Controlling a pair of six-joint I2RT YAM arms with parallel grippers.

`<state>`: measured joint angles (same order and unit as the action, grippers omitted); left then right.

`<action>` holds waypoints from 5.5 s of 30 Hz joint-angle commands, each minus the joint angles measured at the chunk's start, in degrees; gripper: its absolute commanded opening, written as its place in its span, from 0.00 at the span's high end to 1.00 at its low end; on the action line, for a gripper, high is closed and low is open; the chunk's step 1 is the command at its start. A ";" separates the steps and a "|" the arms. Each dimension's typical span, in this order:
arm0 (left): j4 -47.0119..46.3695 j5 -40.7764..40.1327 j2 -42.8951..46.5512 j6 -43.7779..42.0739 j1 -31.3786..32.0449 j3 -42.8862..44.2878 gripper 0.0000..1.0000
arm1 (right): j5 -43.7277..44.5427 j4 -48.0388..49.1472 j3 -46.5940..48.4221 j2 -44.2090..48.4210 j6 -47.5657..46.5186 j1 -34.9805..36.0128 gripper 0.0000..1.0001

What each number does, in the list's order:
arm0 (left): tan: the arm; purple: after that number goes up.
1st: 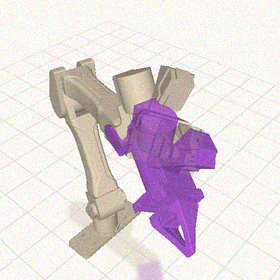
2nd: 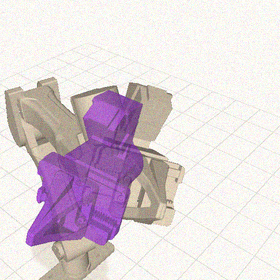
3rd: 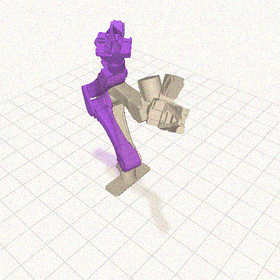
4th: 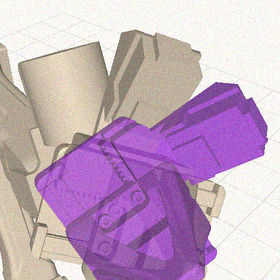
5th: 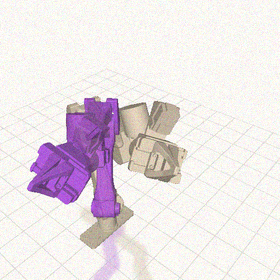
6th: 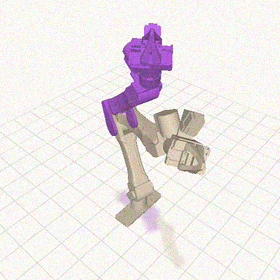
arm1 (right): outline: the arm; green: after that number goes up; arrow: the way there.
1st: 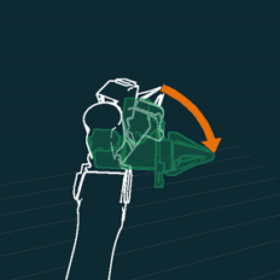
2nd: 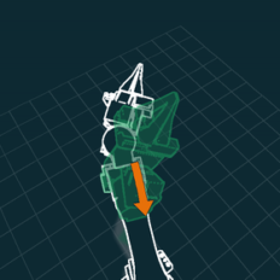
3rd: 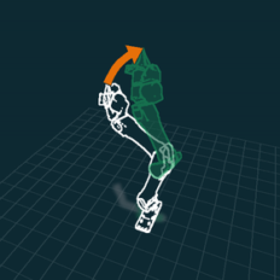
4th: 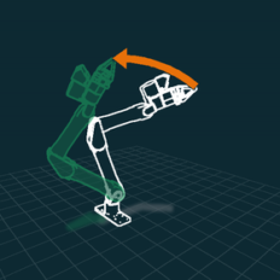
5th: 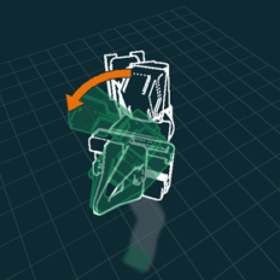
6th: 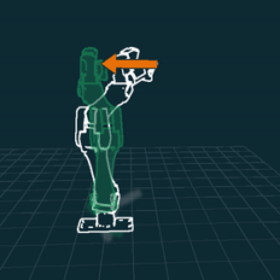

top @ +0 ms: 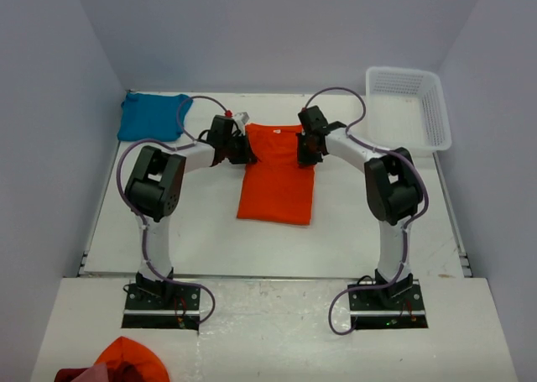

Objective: Fold and stack the t-shirts
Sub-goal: Fold the folded rectangular tshirt in 1/3 of the way, then grab one side of the 2/3 rectangular tshirt with both arms

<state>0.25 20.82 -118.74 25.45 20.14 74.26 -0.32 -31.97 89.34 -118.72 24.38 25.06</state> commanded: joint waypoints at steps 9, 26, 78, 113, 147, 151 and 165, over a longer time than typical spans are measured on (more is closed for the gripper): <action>-1.83 -4.12 2.98 -3.30 -1.07 -4.55 1.00 | 6.56 1.13 -15.06 30.28 -1.18 -0.19 0.52; -2.27 -5.53 15.62 -1.81 -0.98 -12.91 1.00 | -9.88 12.18 -46.44 44.19 7.26 -0.27 0.36; 19.17 -23.10 39.18 11.11 8.07 -31.02 1.00 | -8.76 29.53 -63.86 41.89 26.33 3.77 0.43; 0.80 3.79 36.03 11.99 13.70 -35.06 1.00 | -16.20 27.30 -61.30 46.30 21.41 5.00 1.00; -4.47 3.17 33.92 12.16 13.70 -41.74 1.00 | -7.15 20.00 -52.69 42.54 21.76 10.63 1.00; -3.51 3.09 34.80 11.81 13.70 -41.39 1.00 | -6.54 23.69 -53.39 35.67 21.59 10.54 1.00; -2.98 1.42 35.50 11.64 13.70 -43.06 1.00 | 2.84 17.32 -56.21 38.02 24.92 10.27 1.00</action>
<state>-2.31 23.22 -84.64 37.91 33.52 31.94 -6.92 -5.74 34.83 -83.96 48.53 35.62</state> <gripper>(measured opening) 0.002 0.003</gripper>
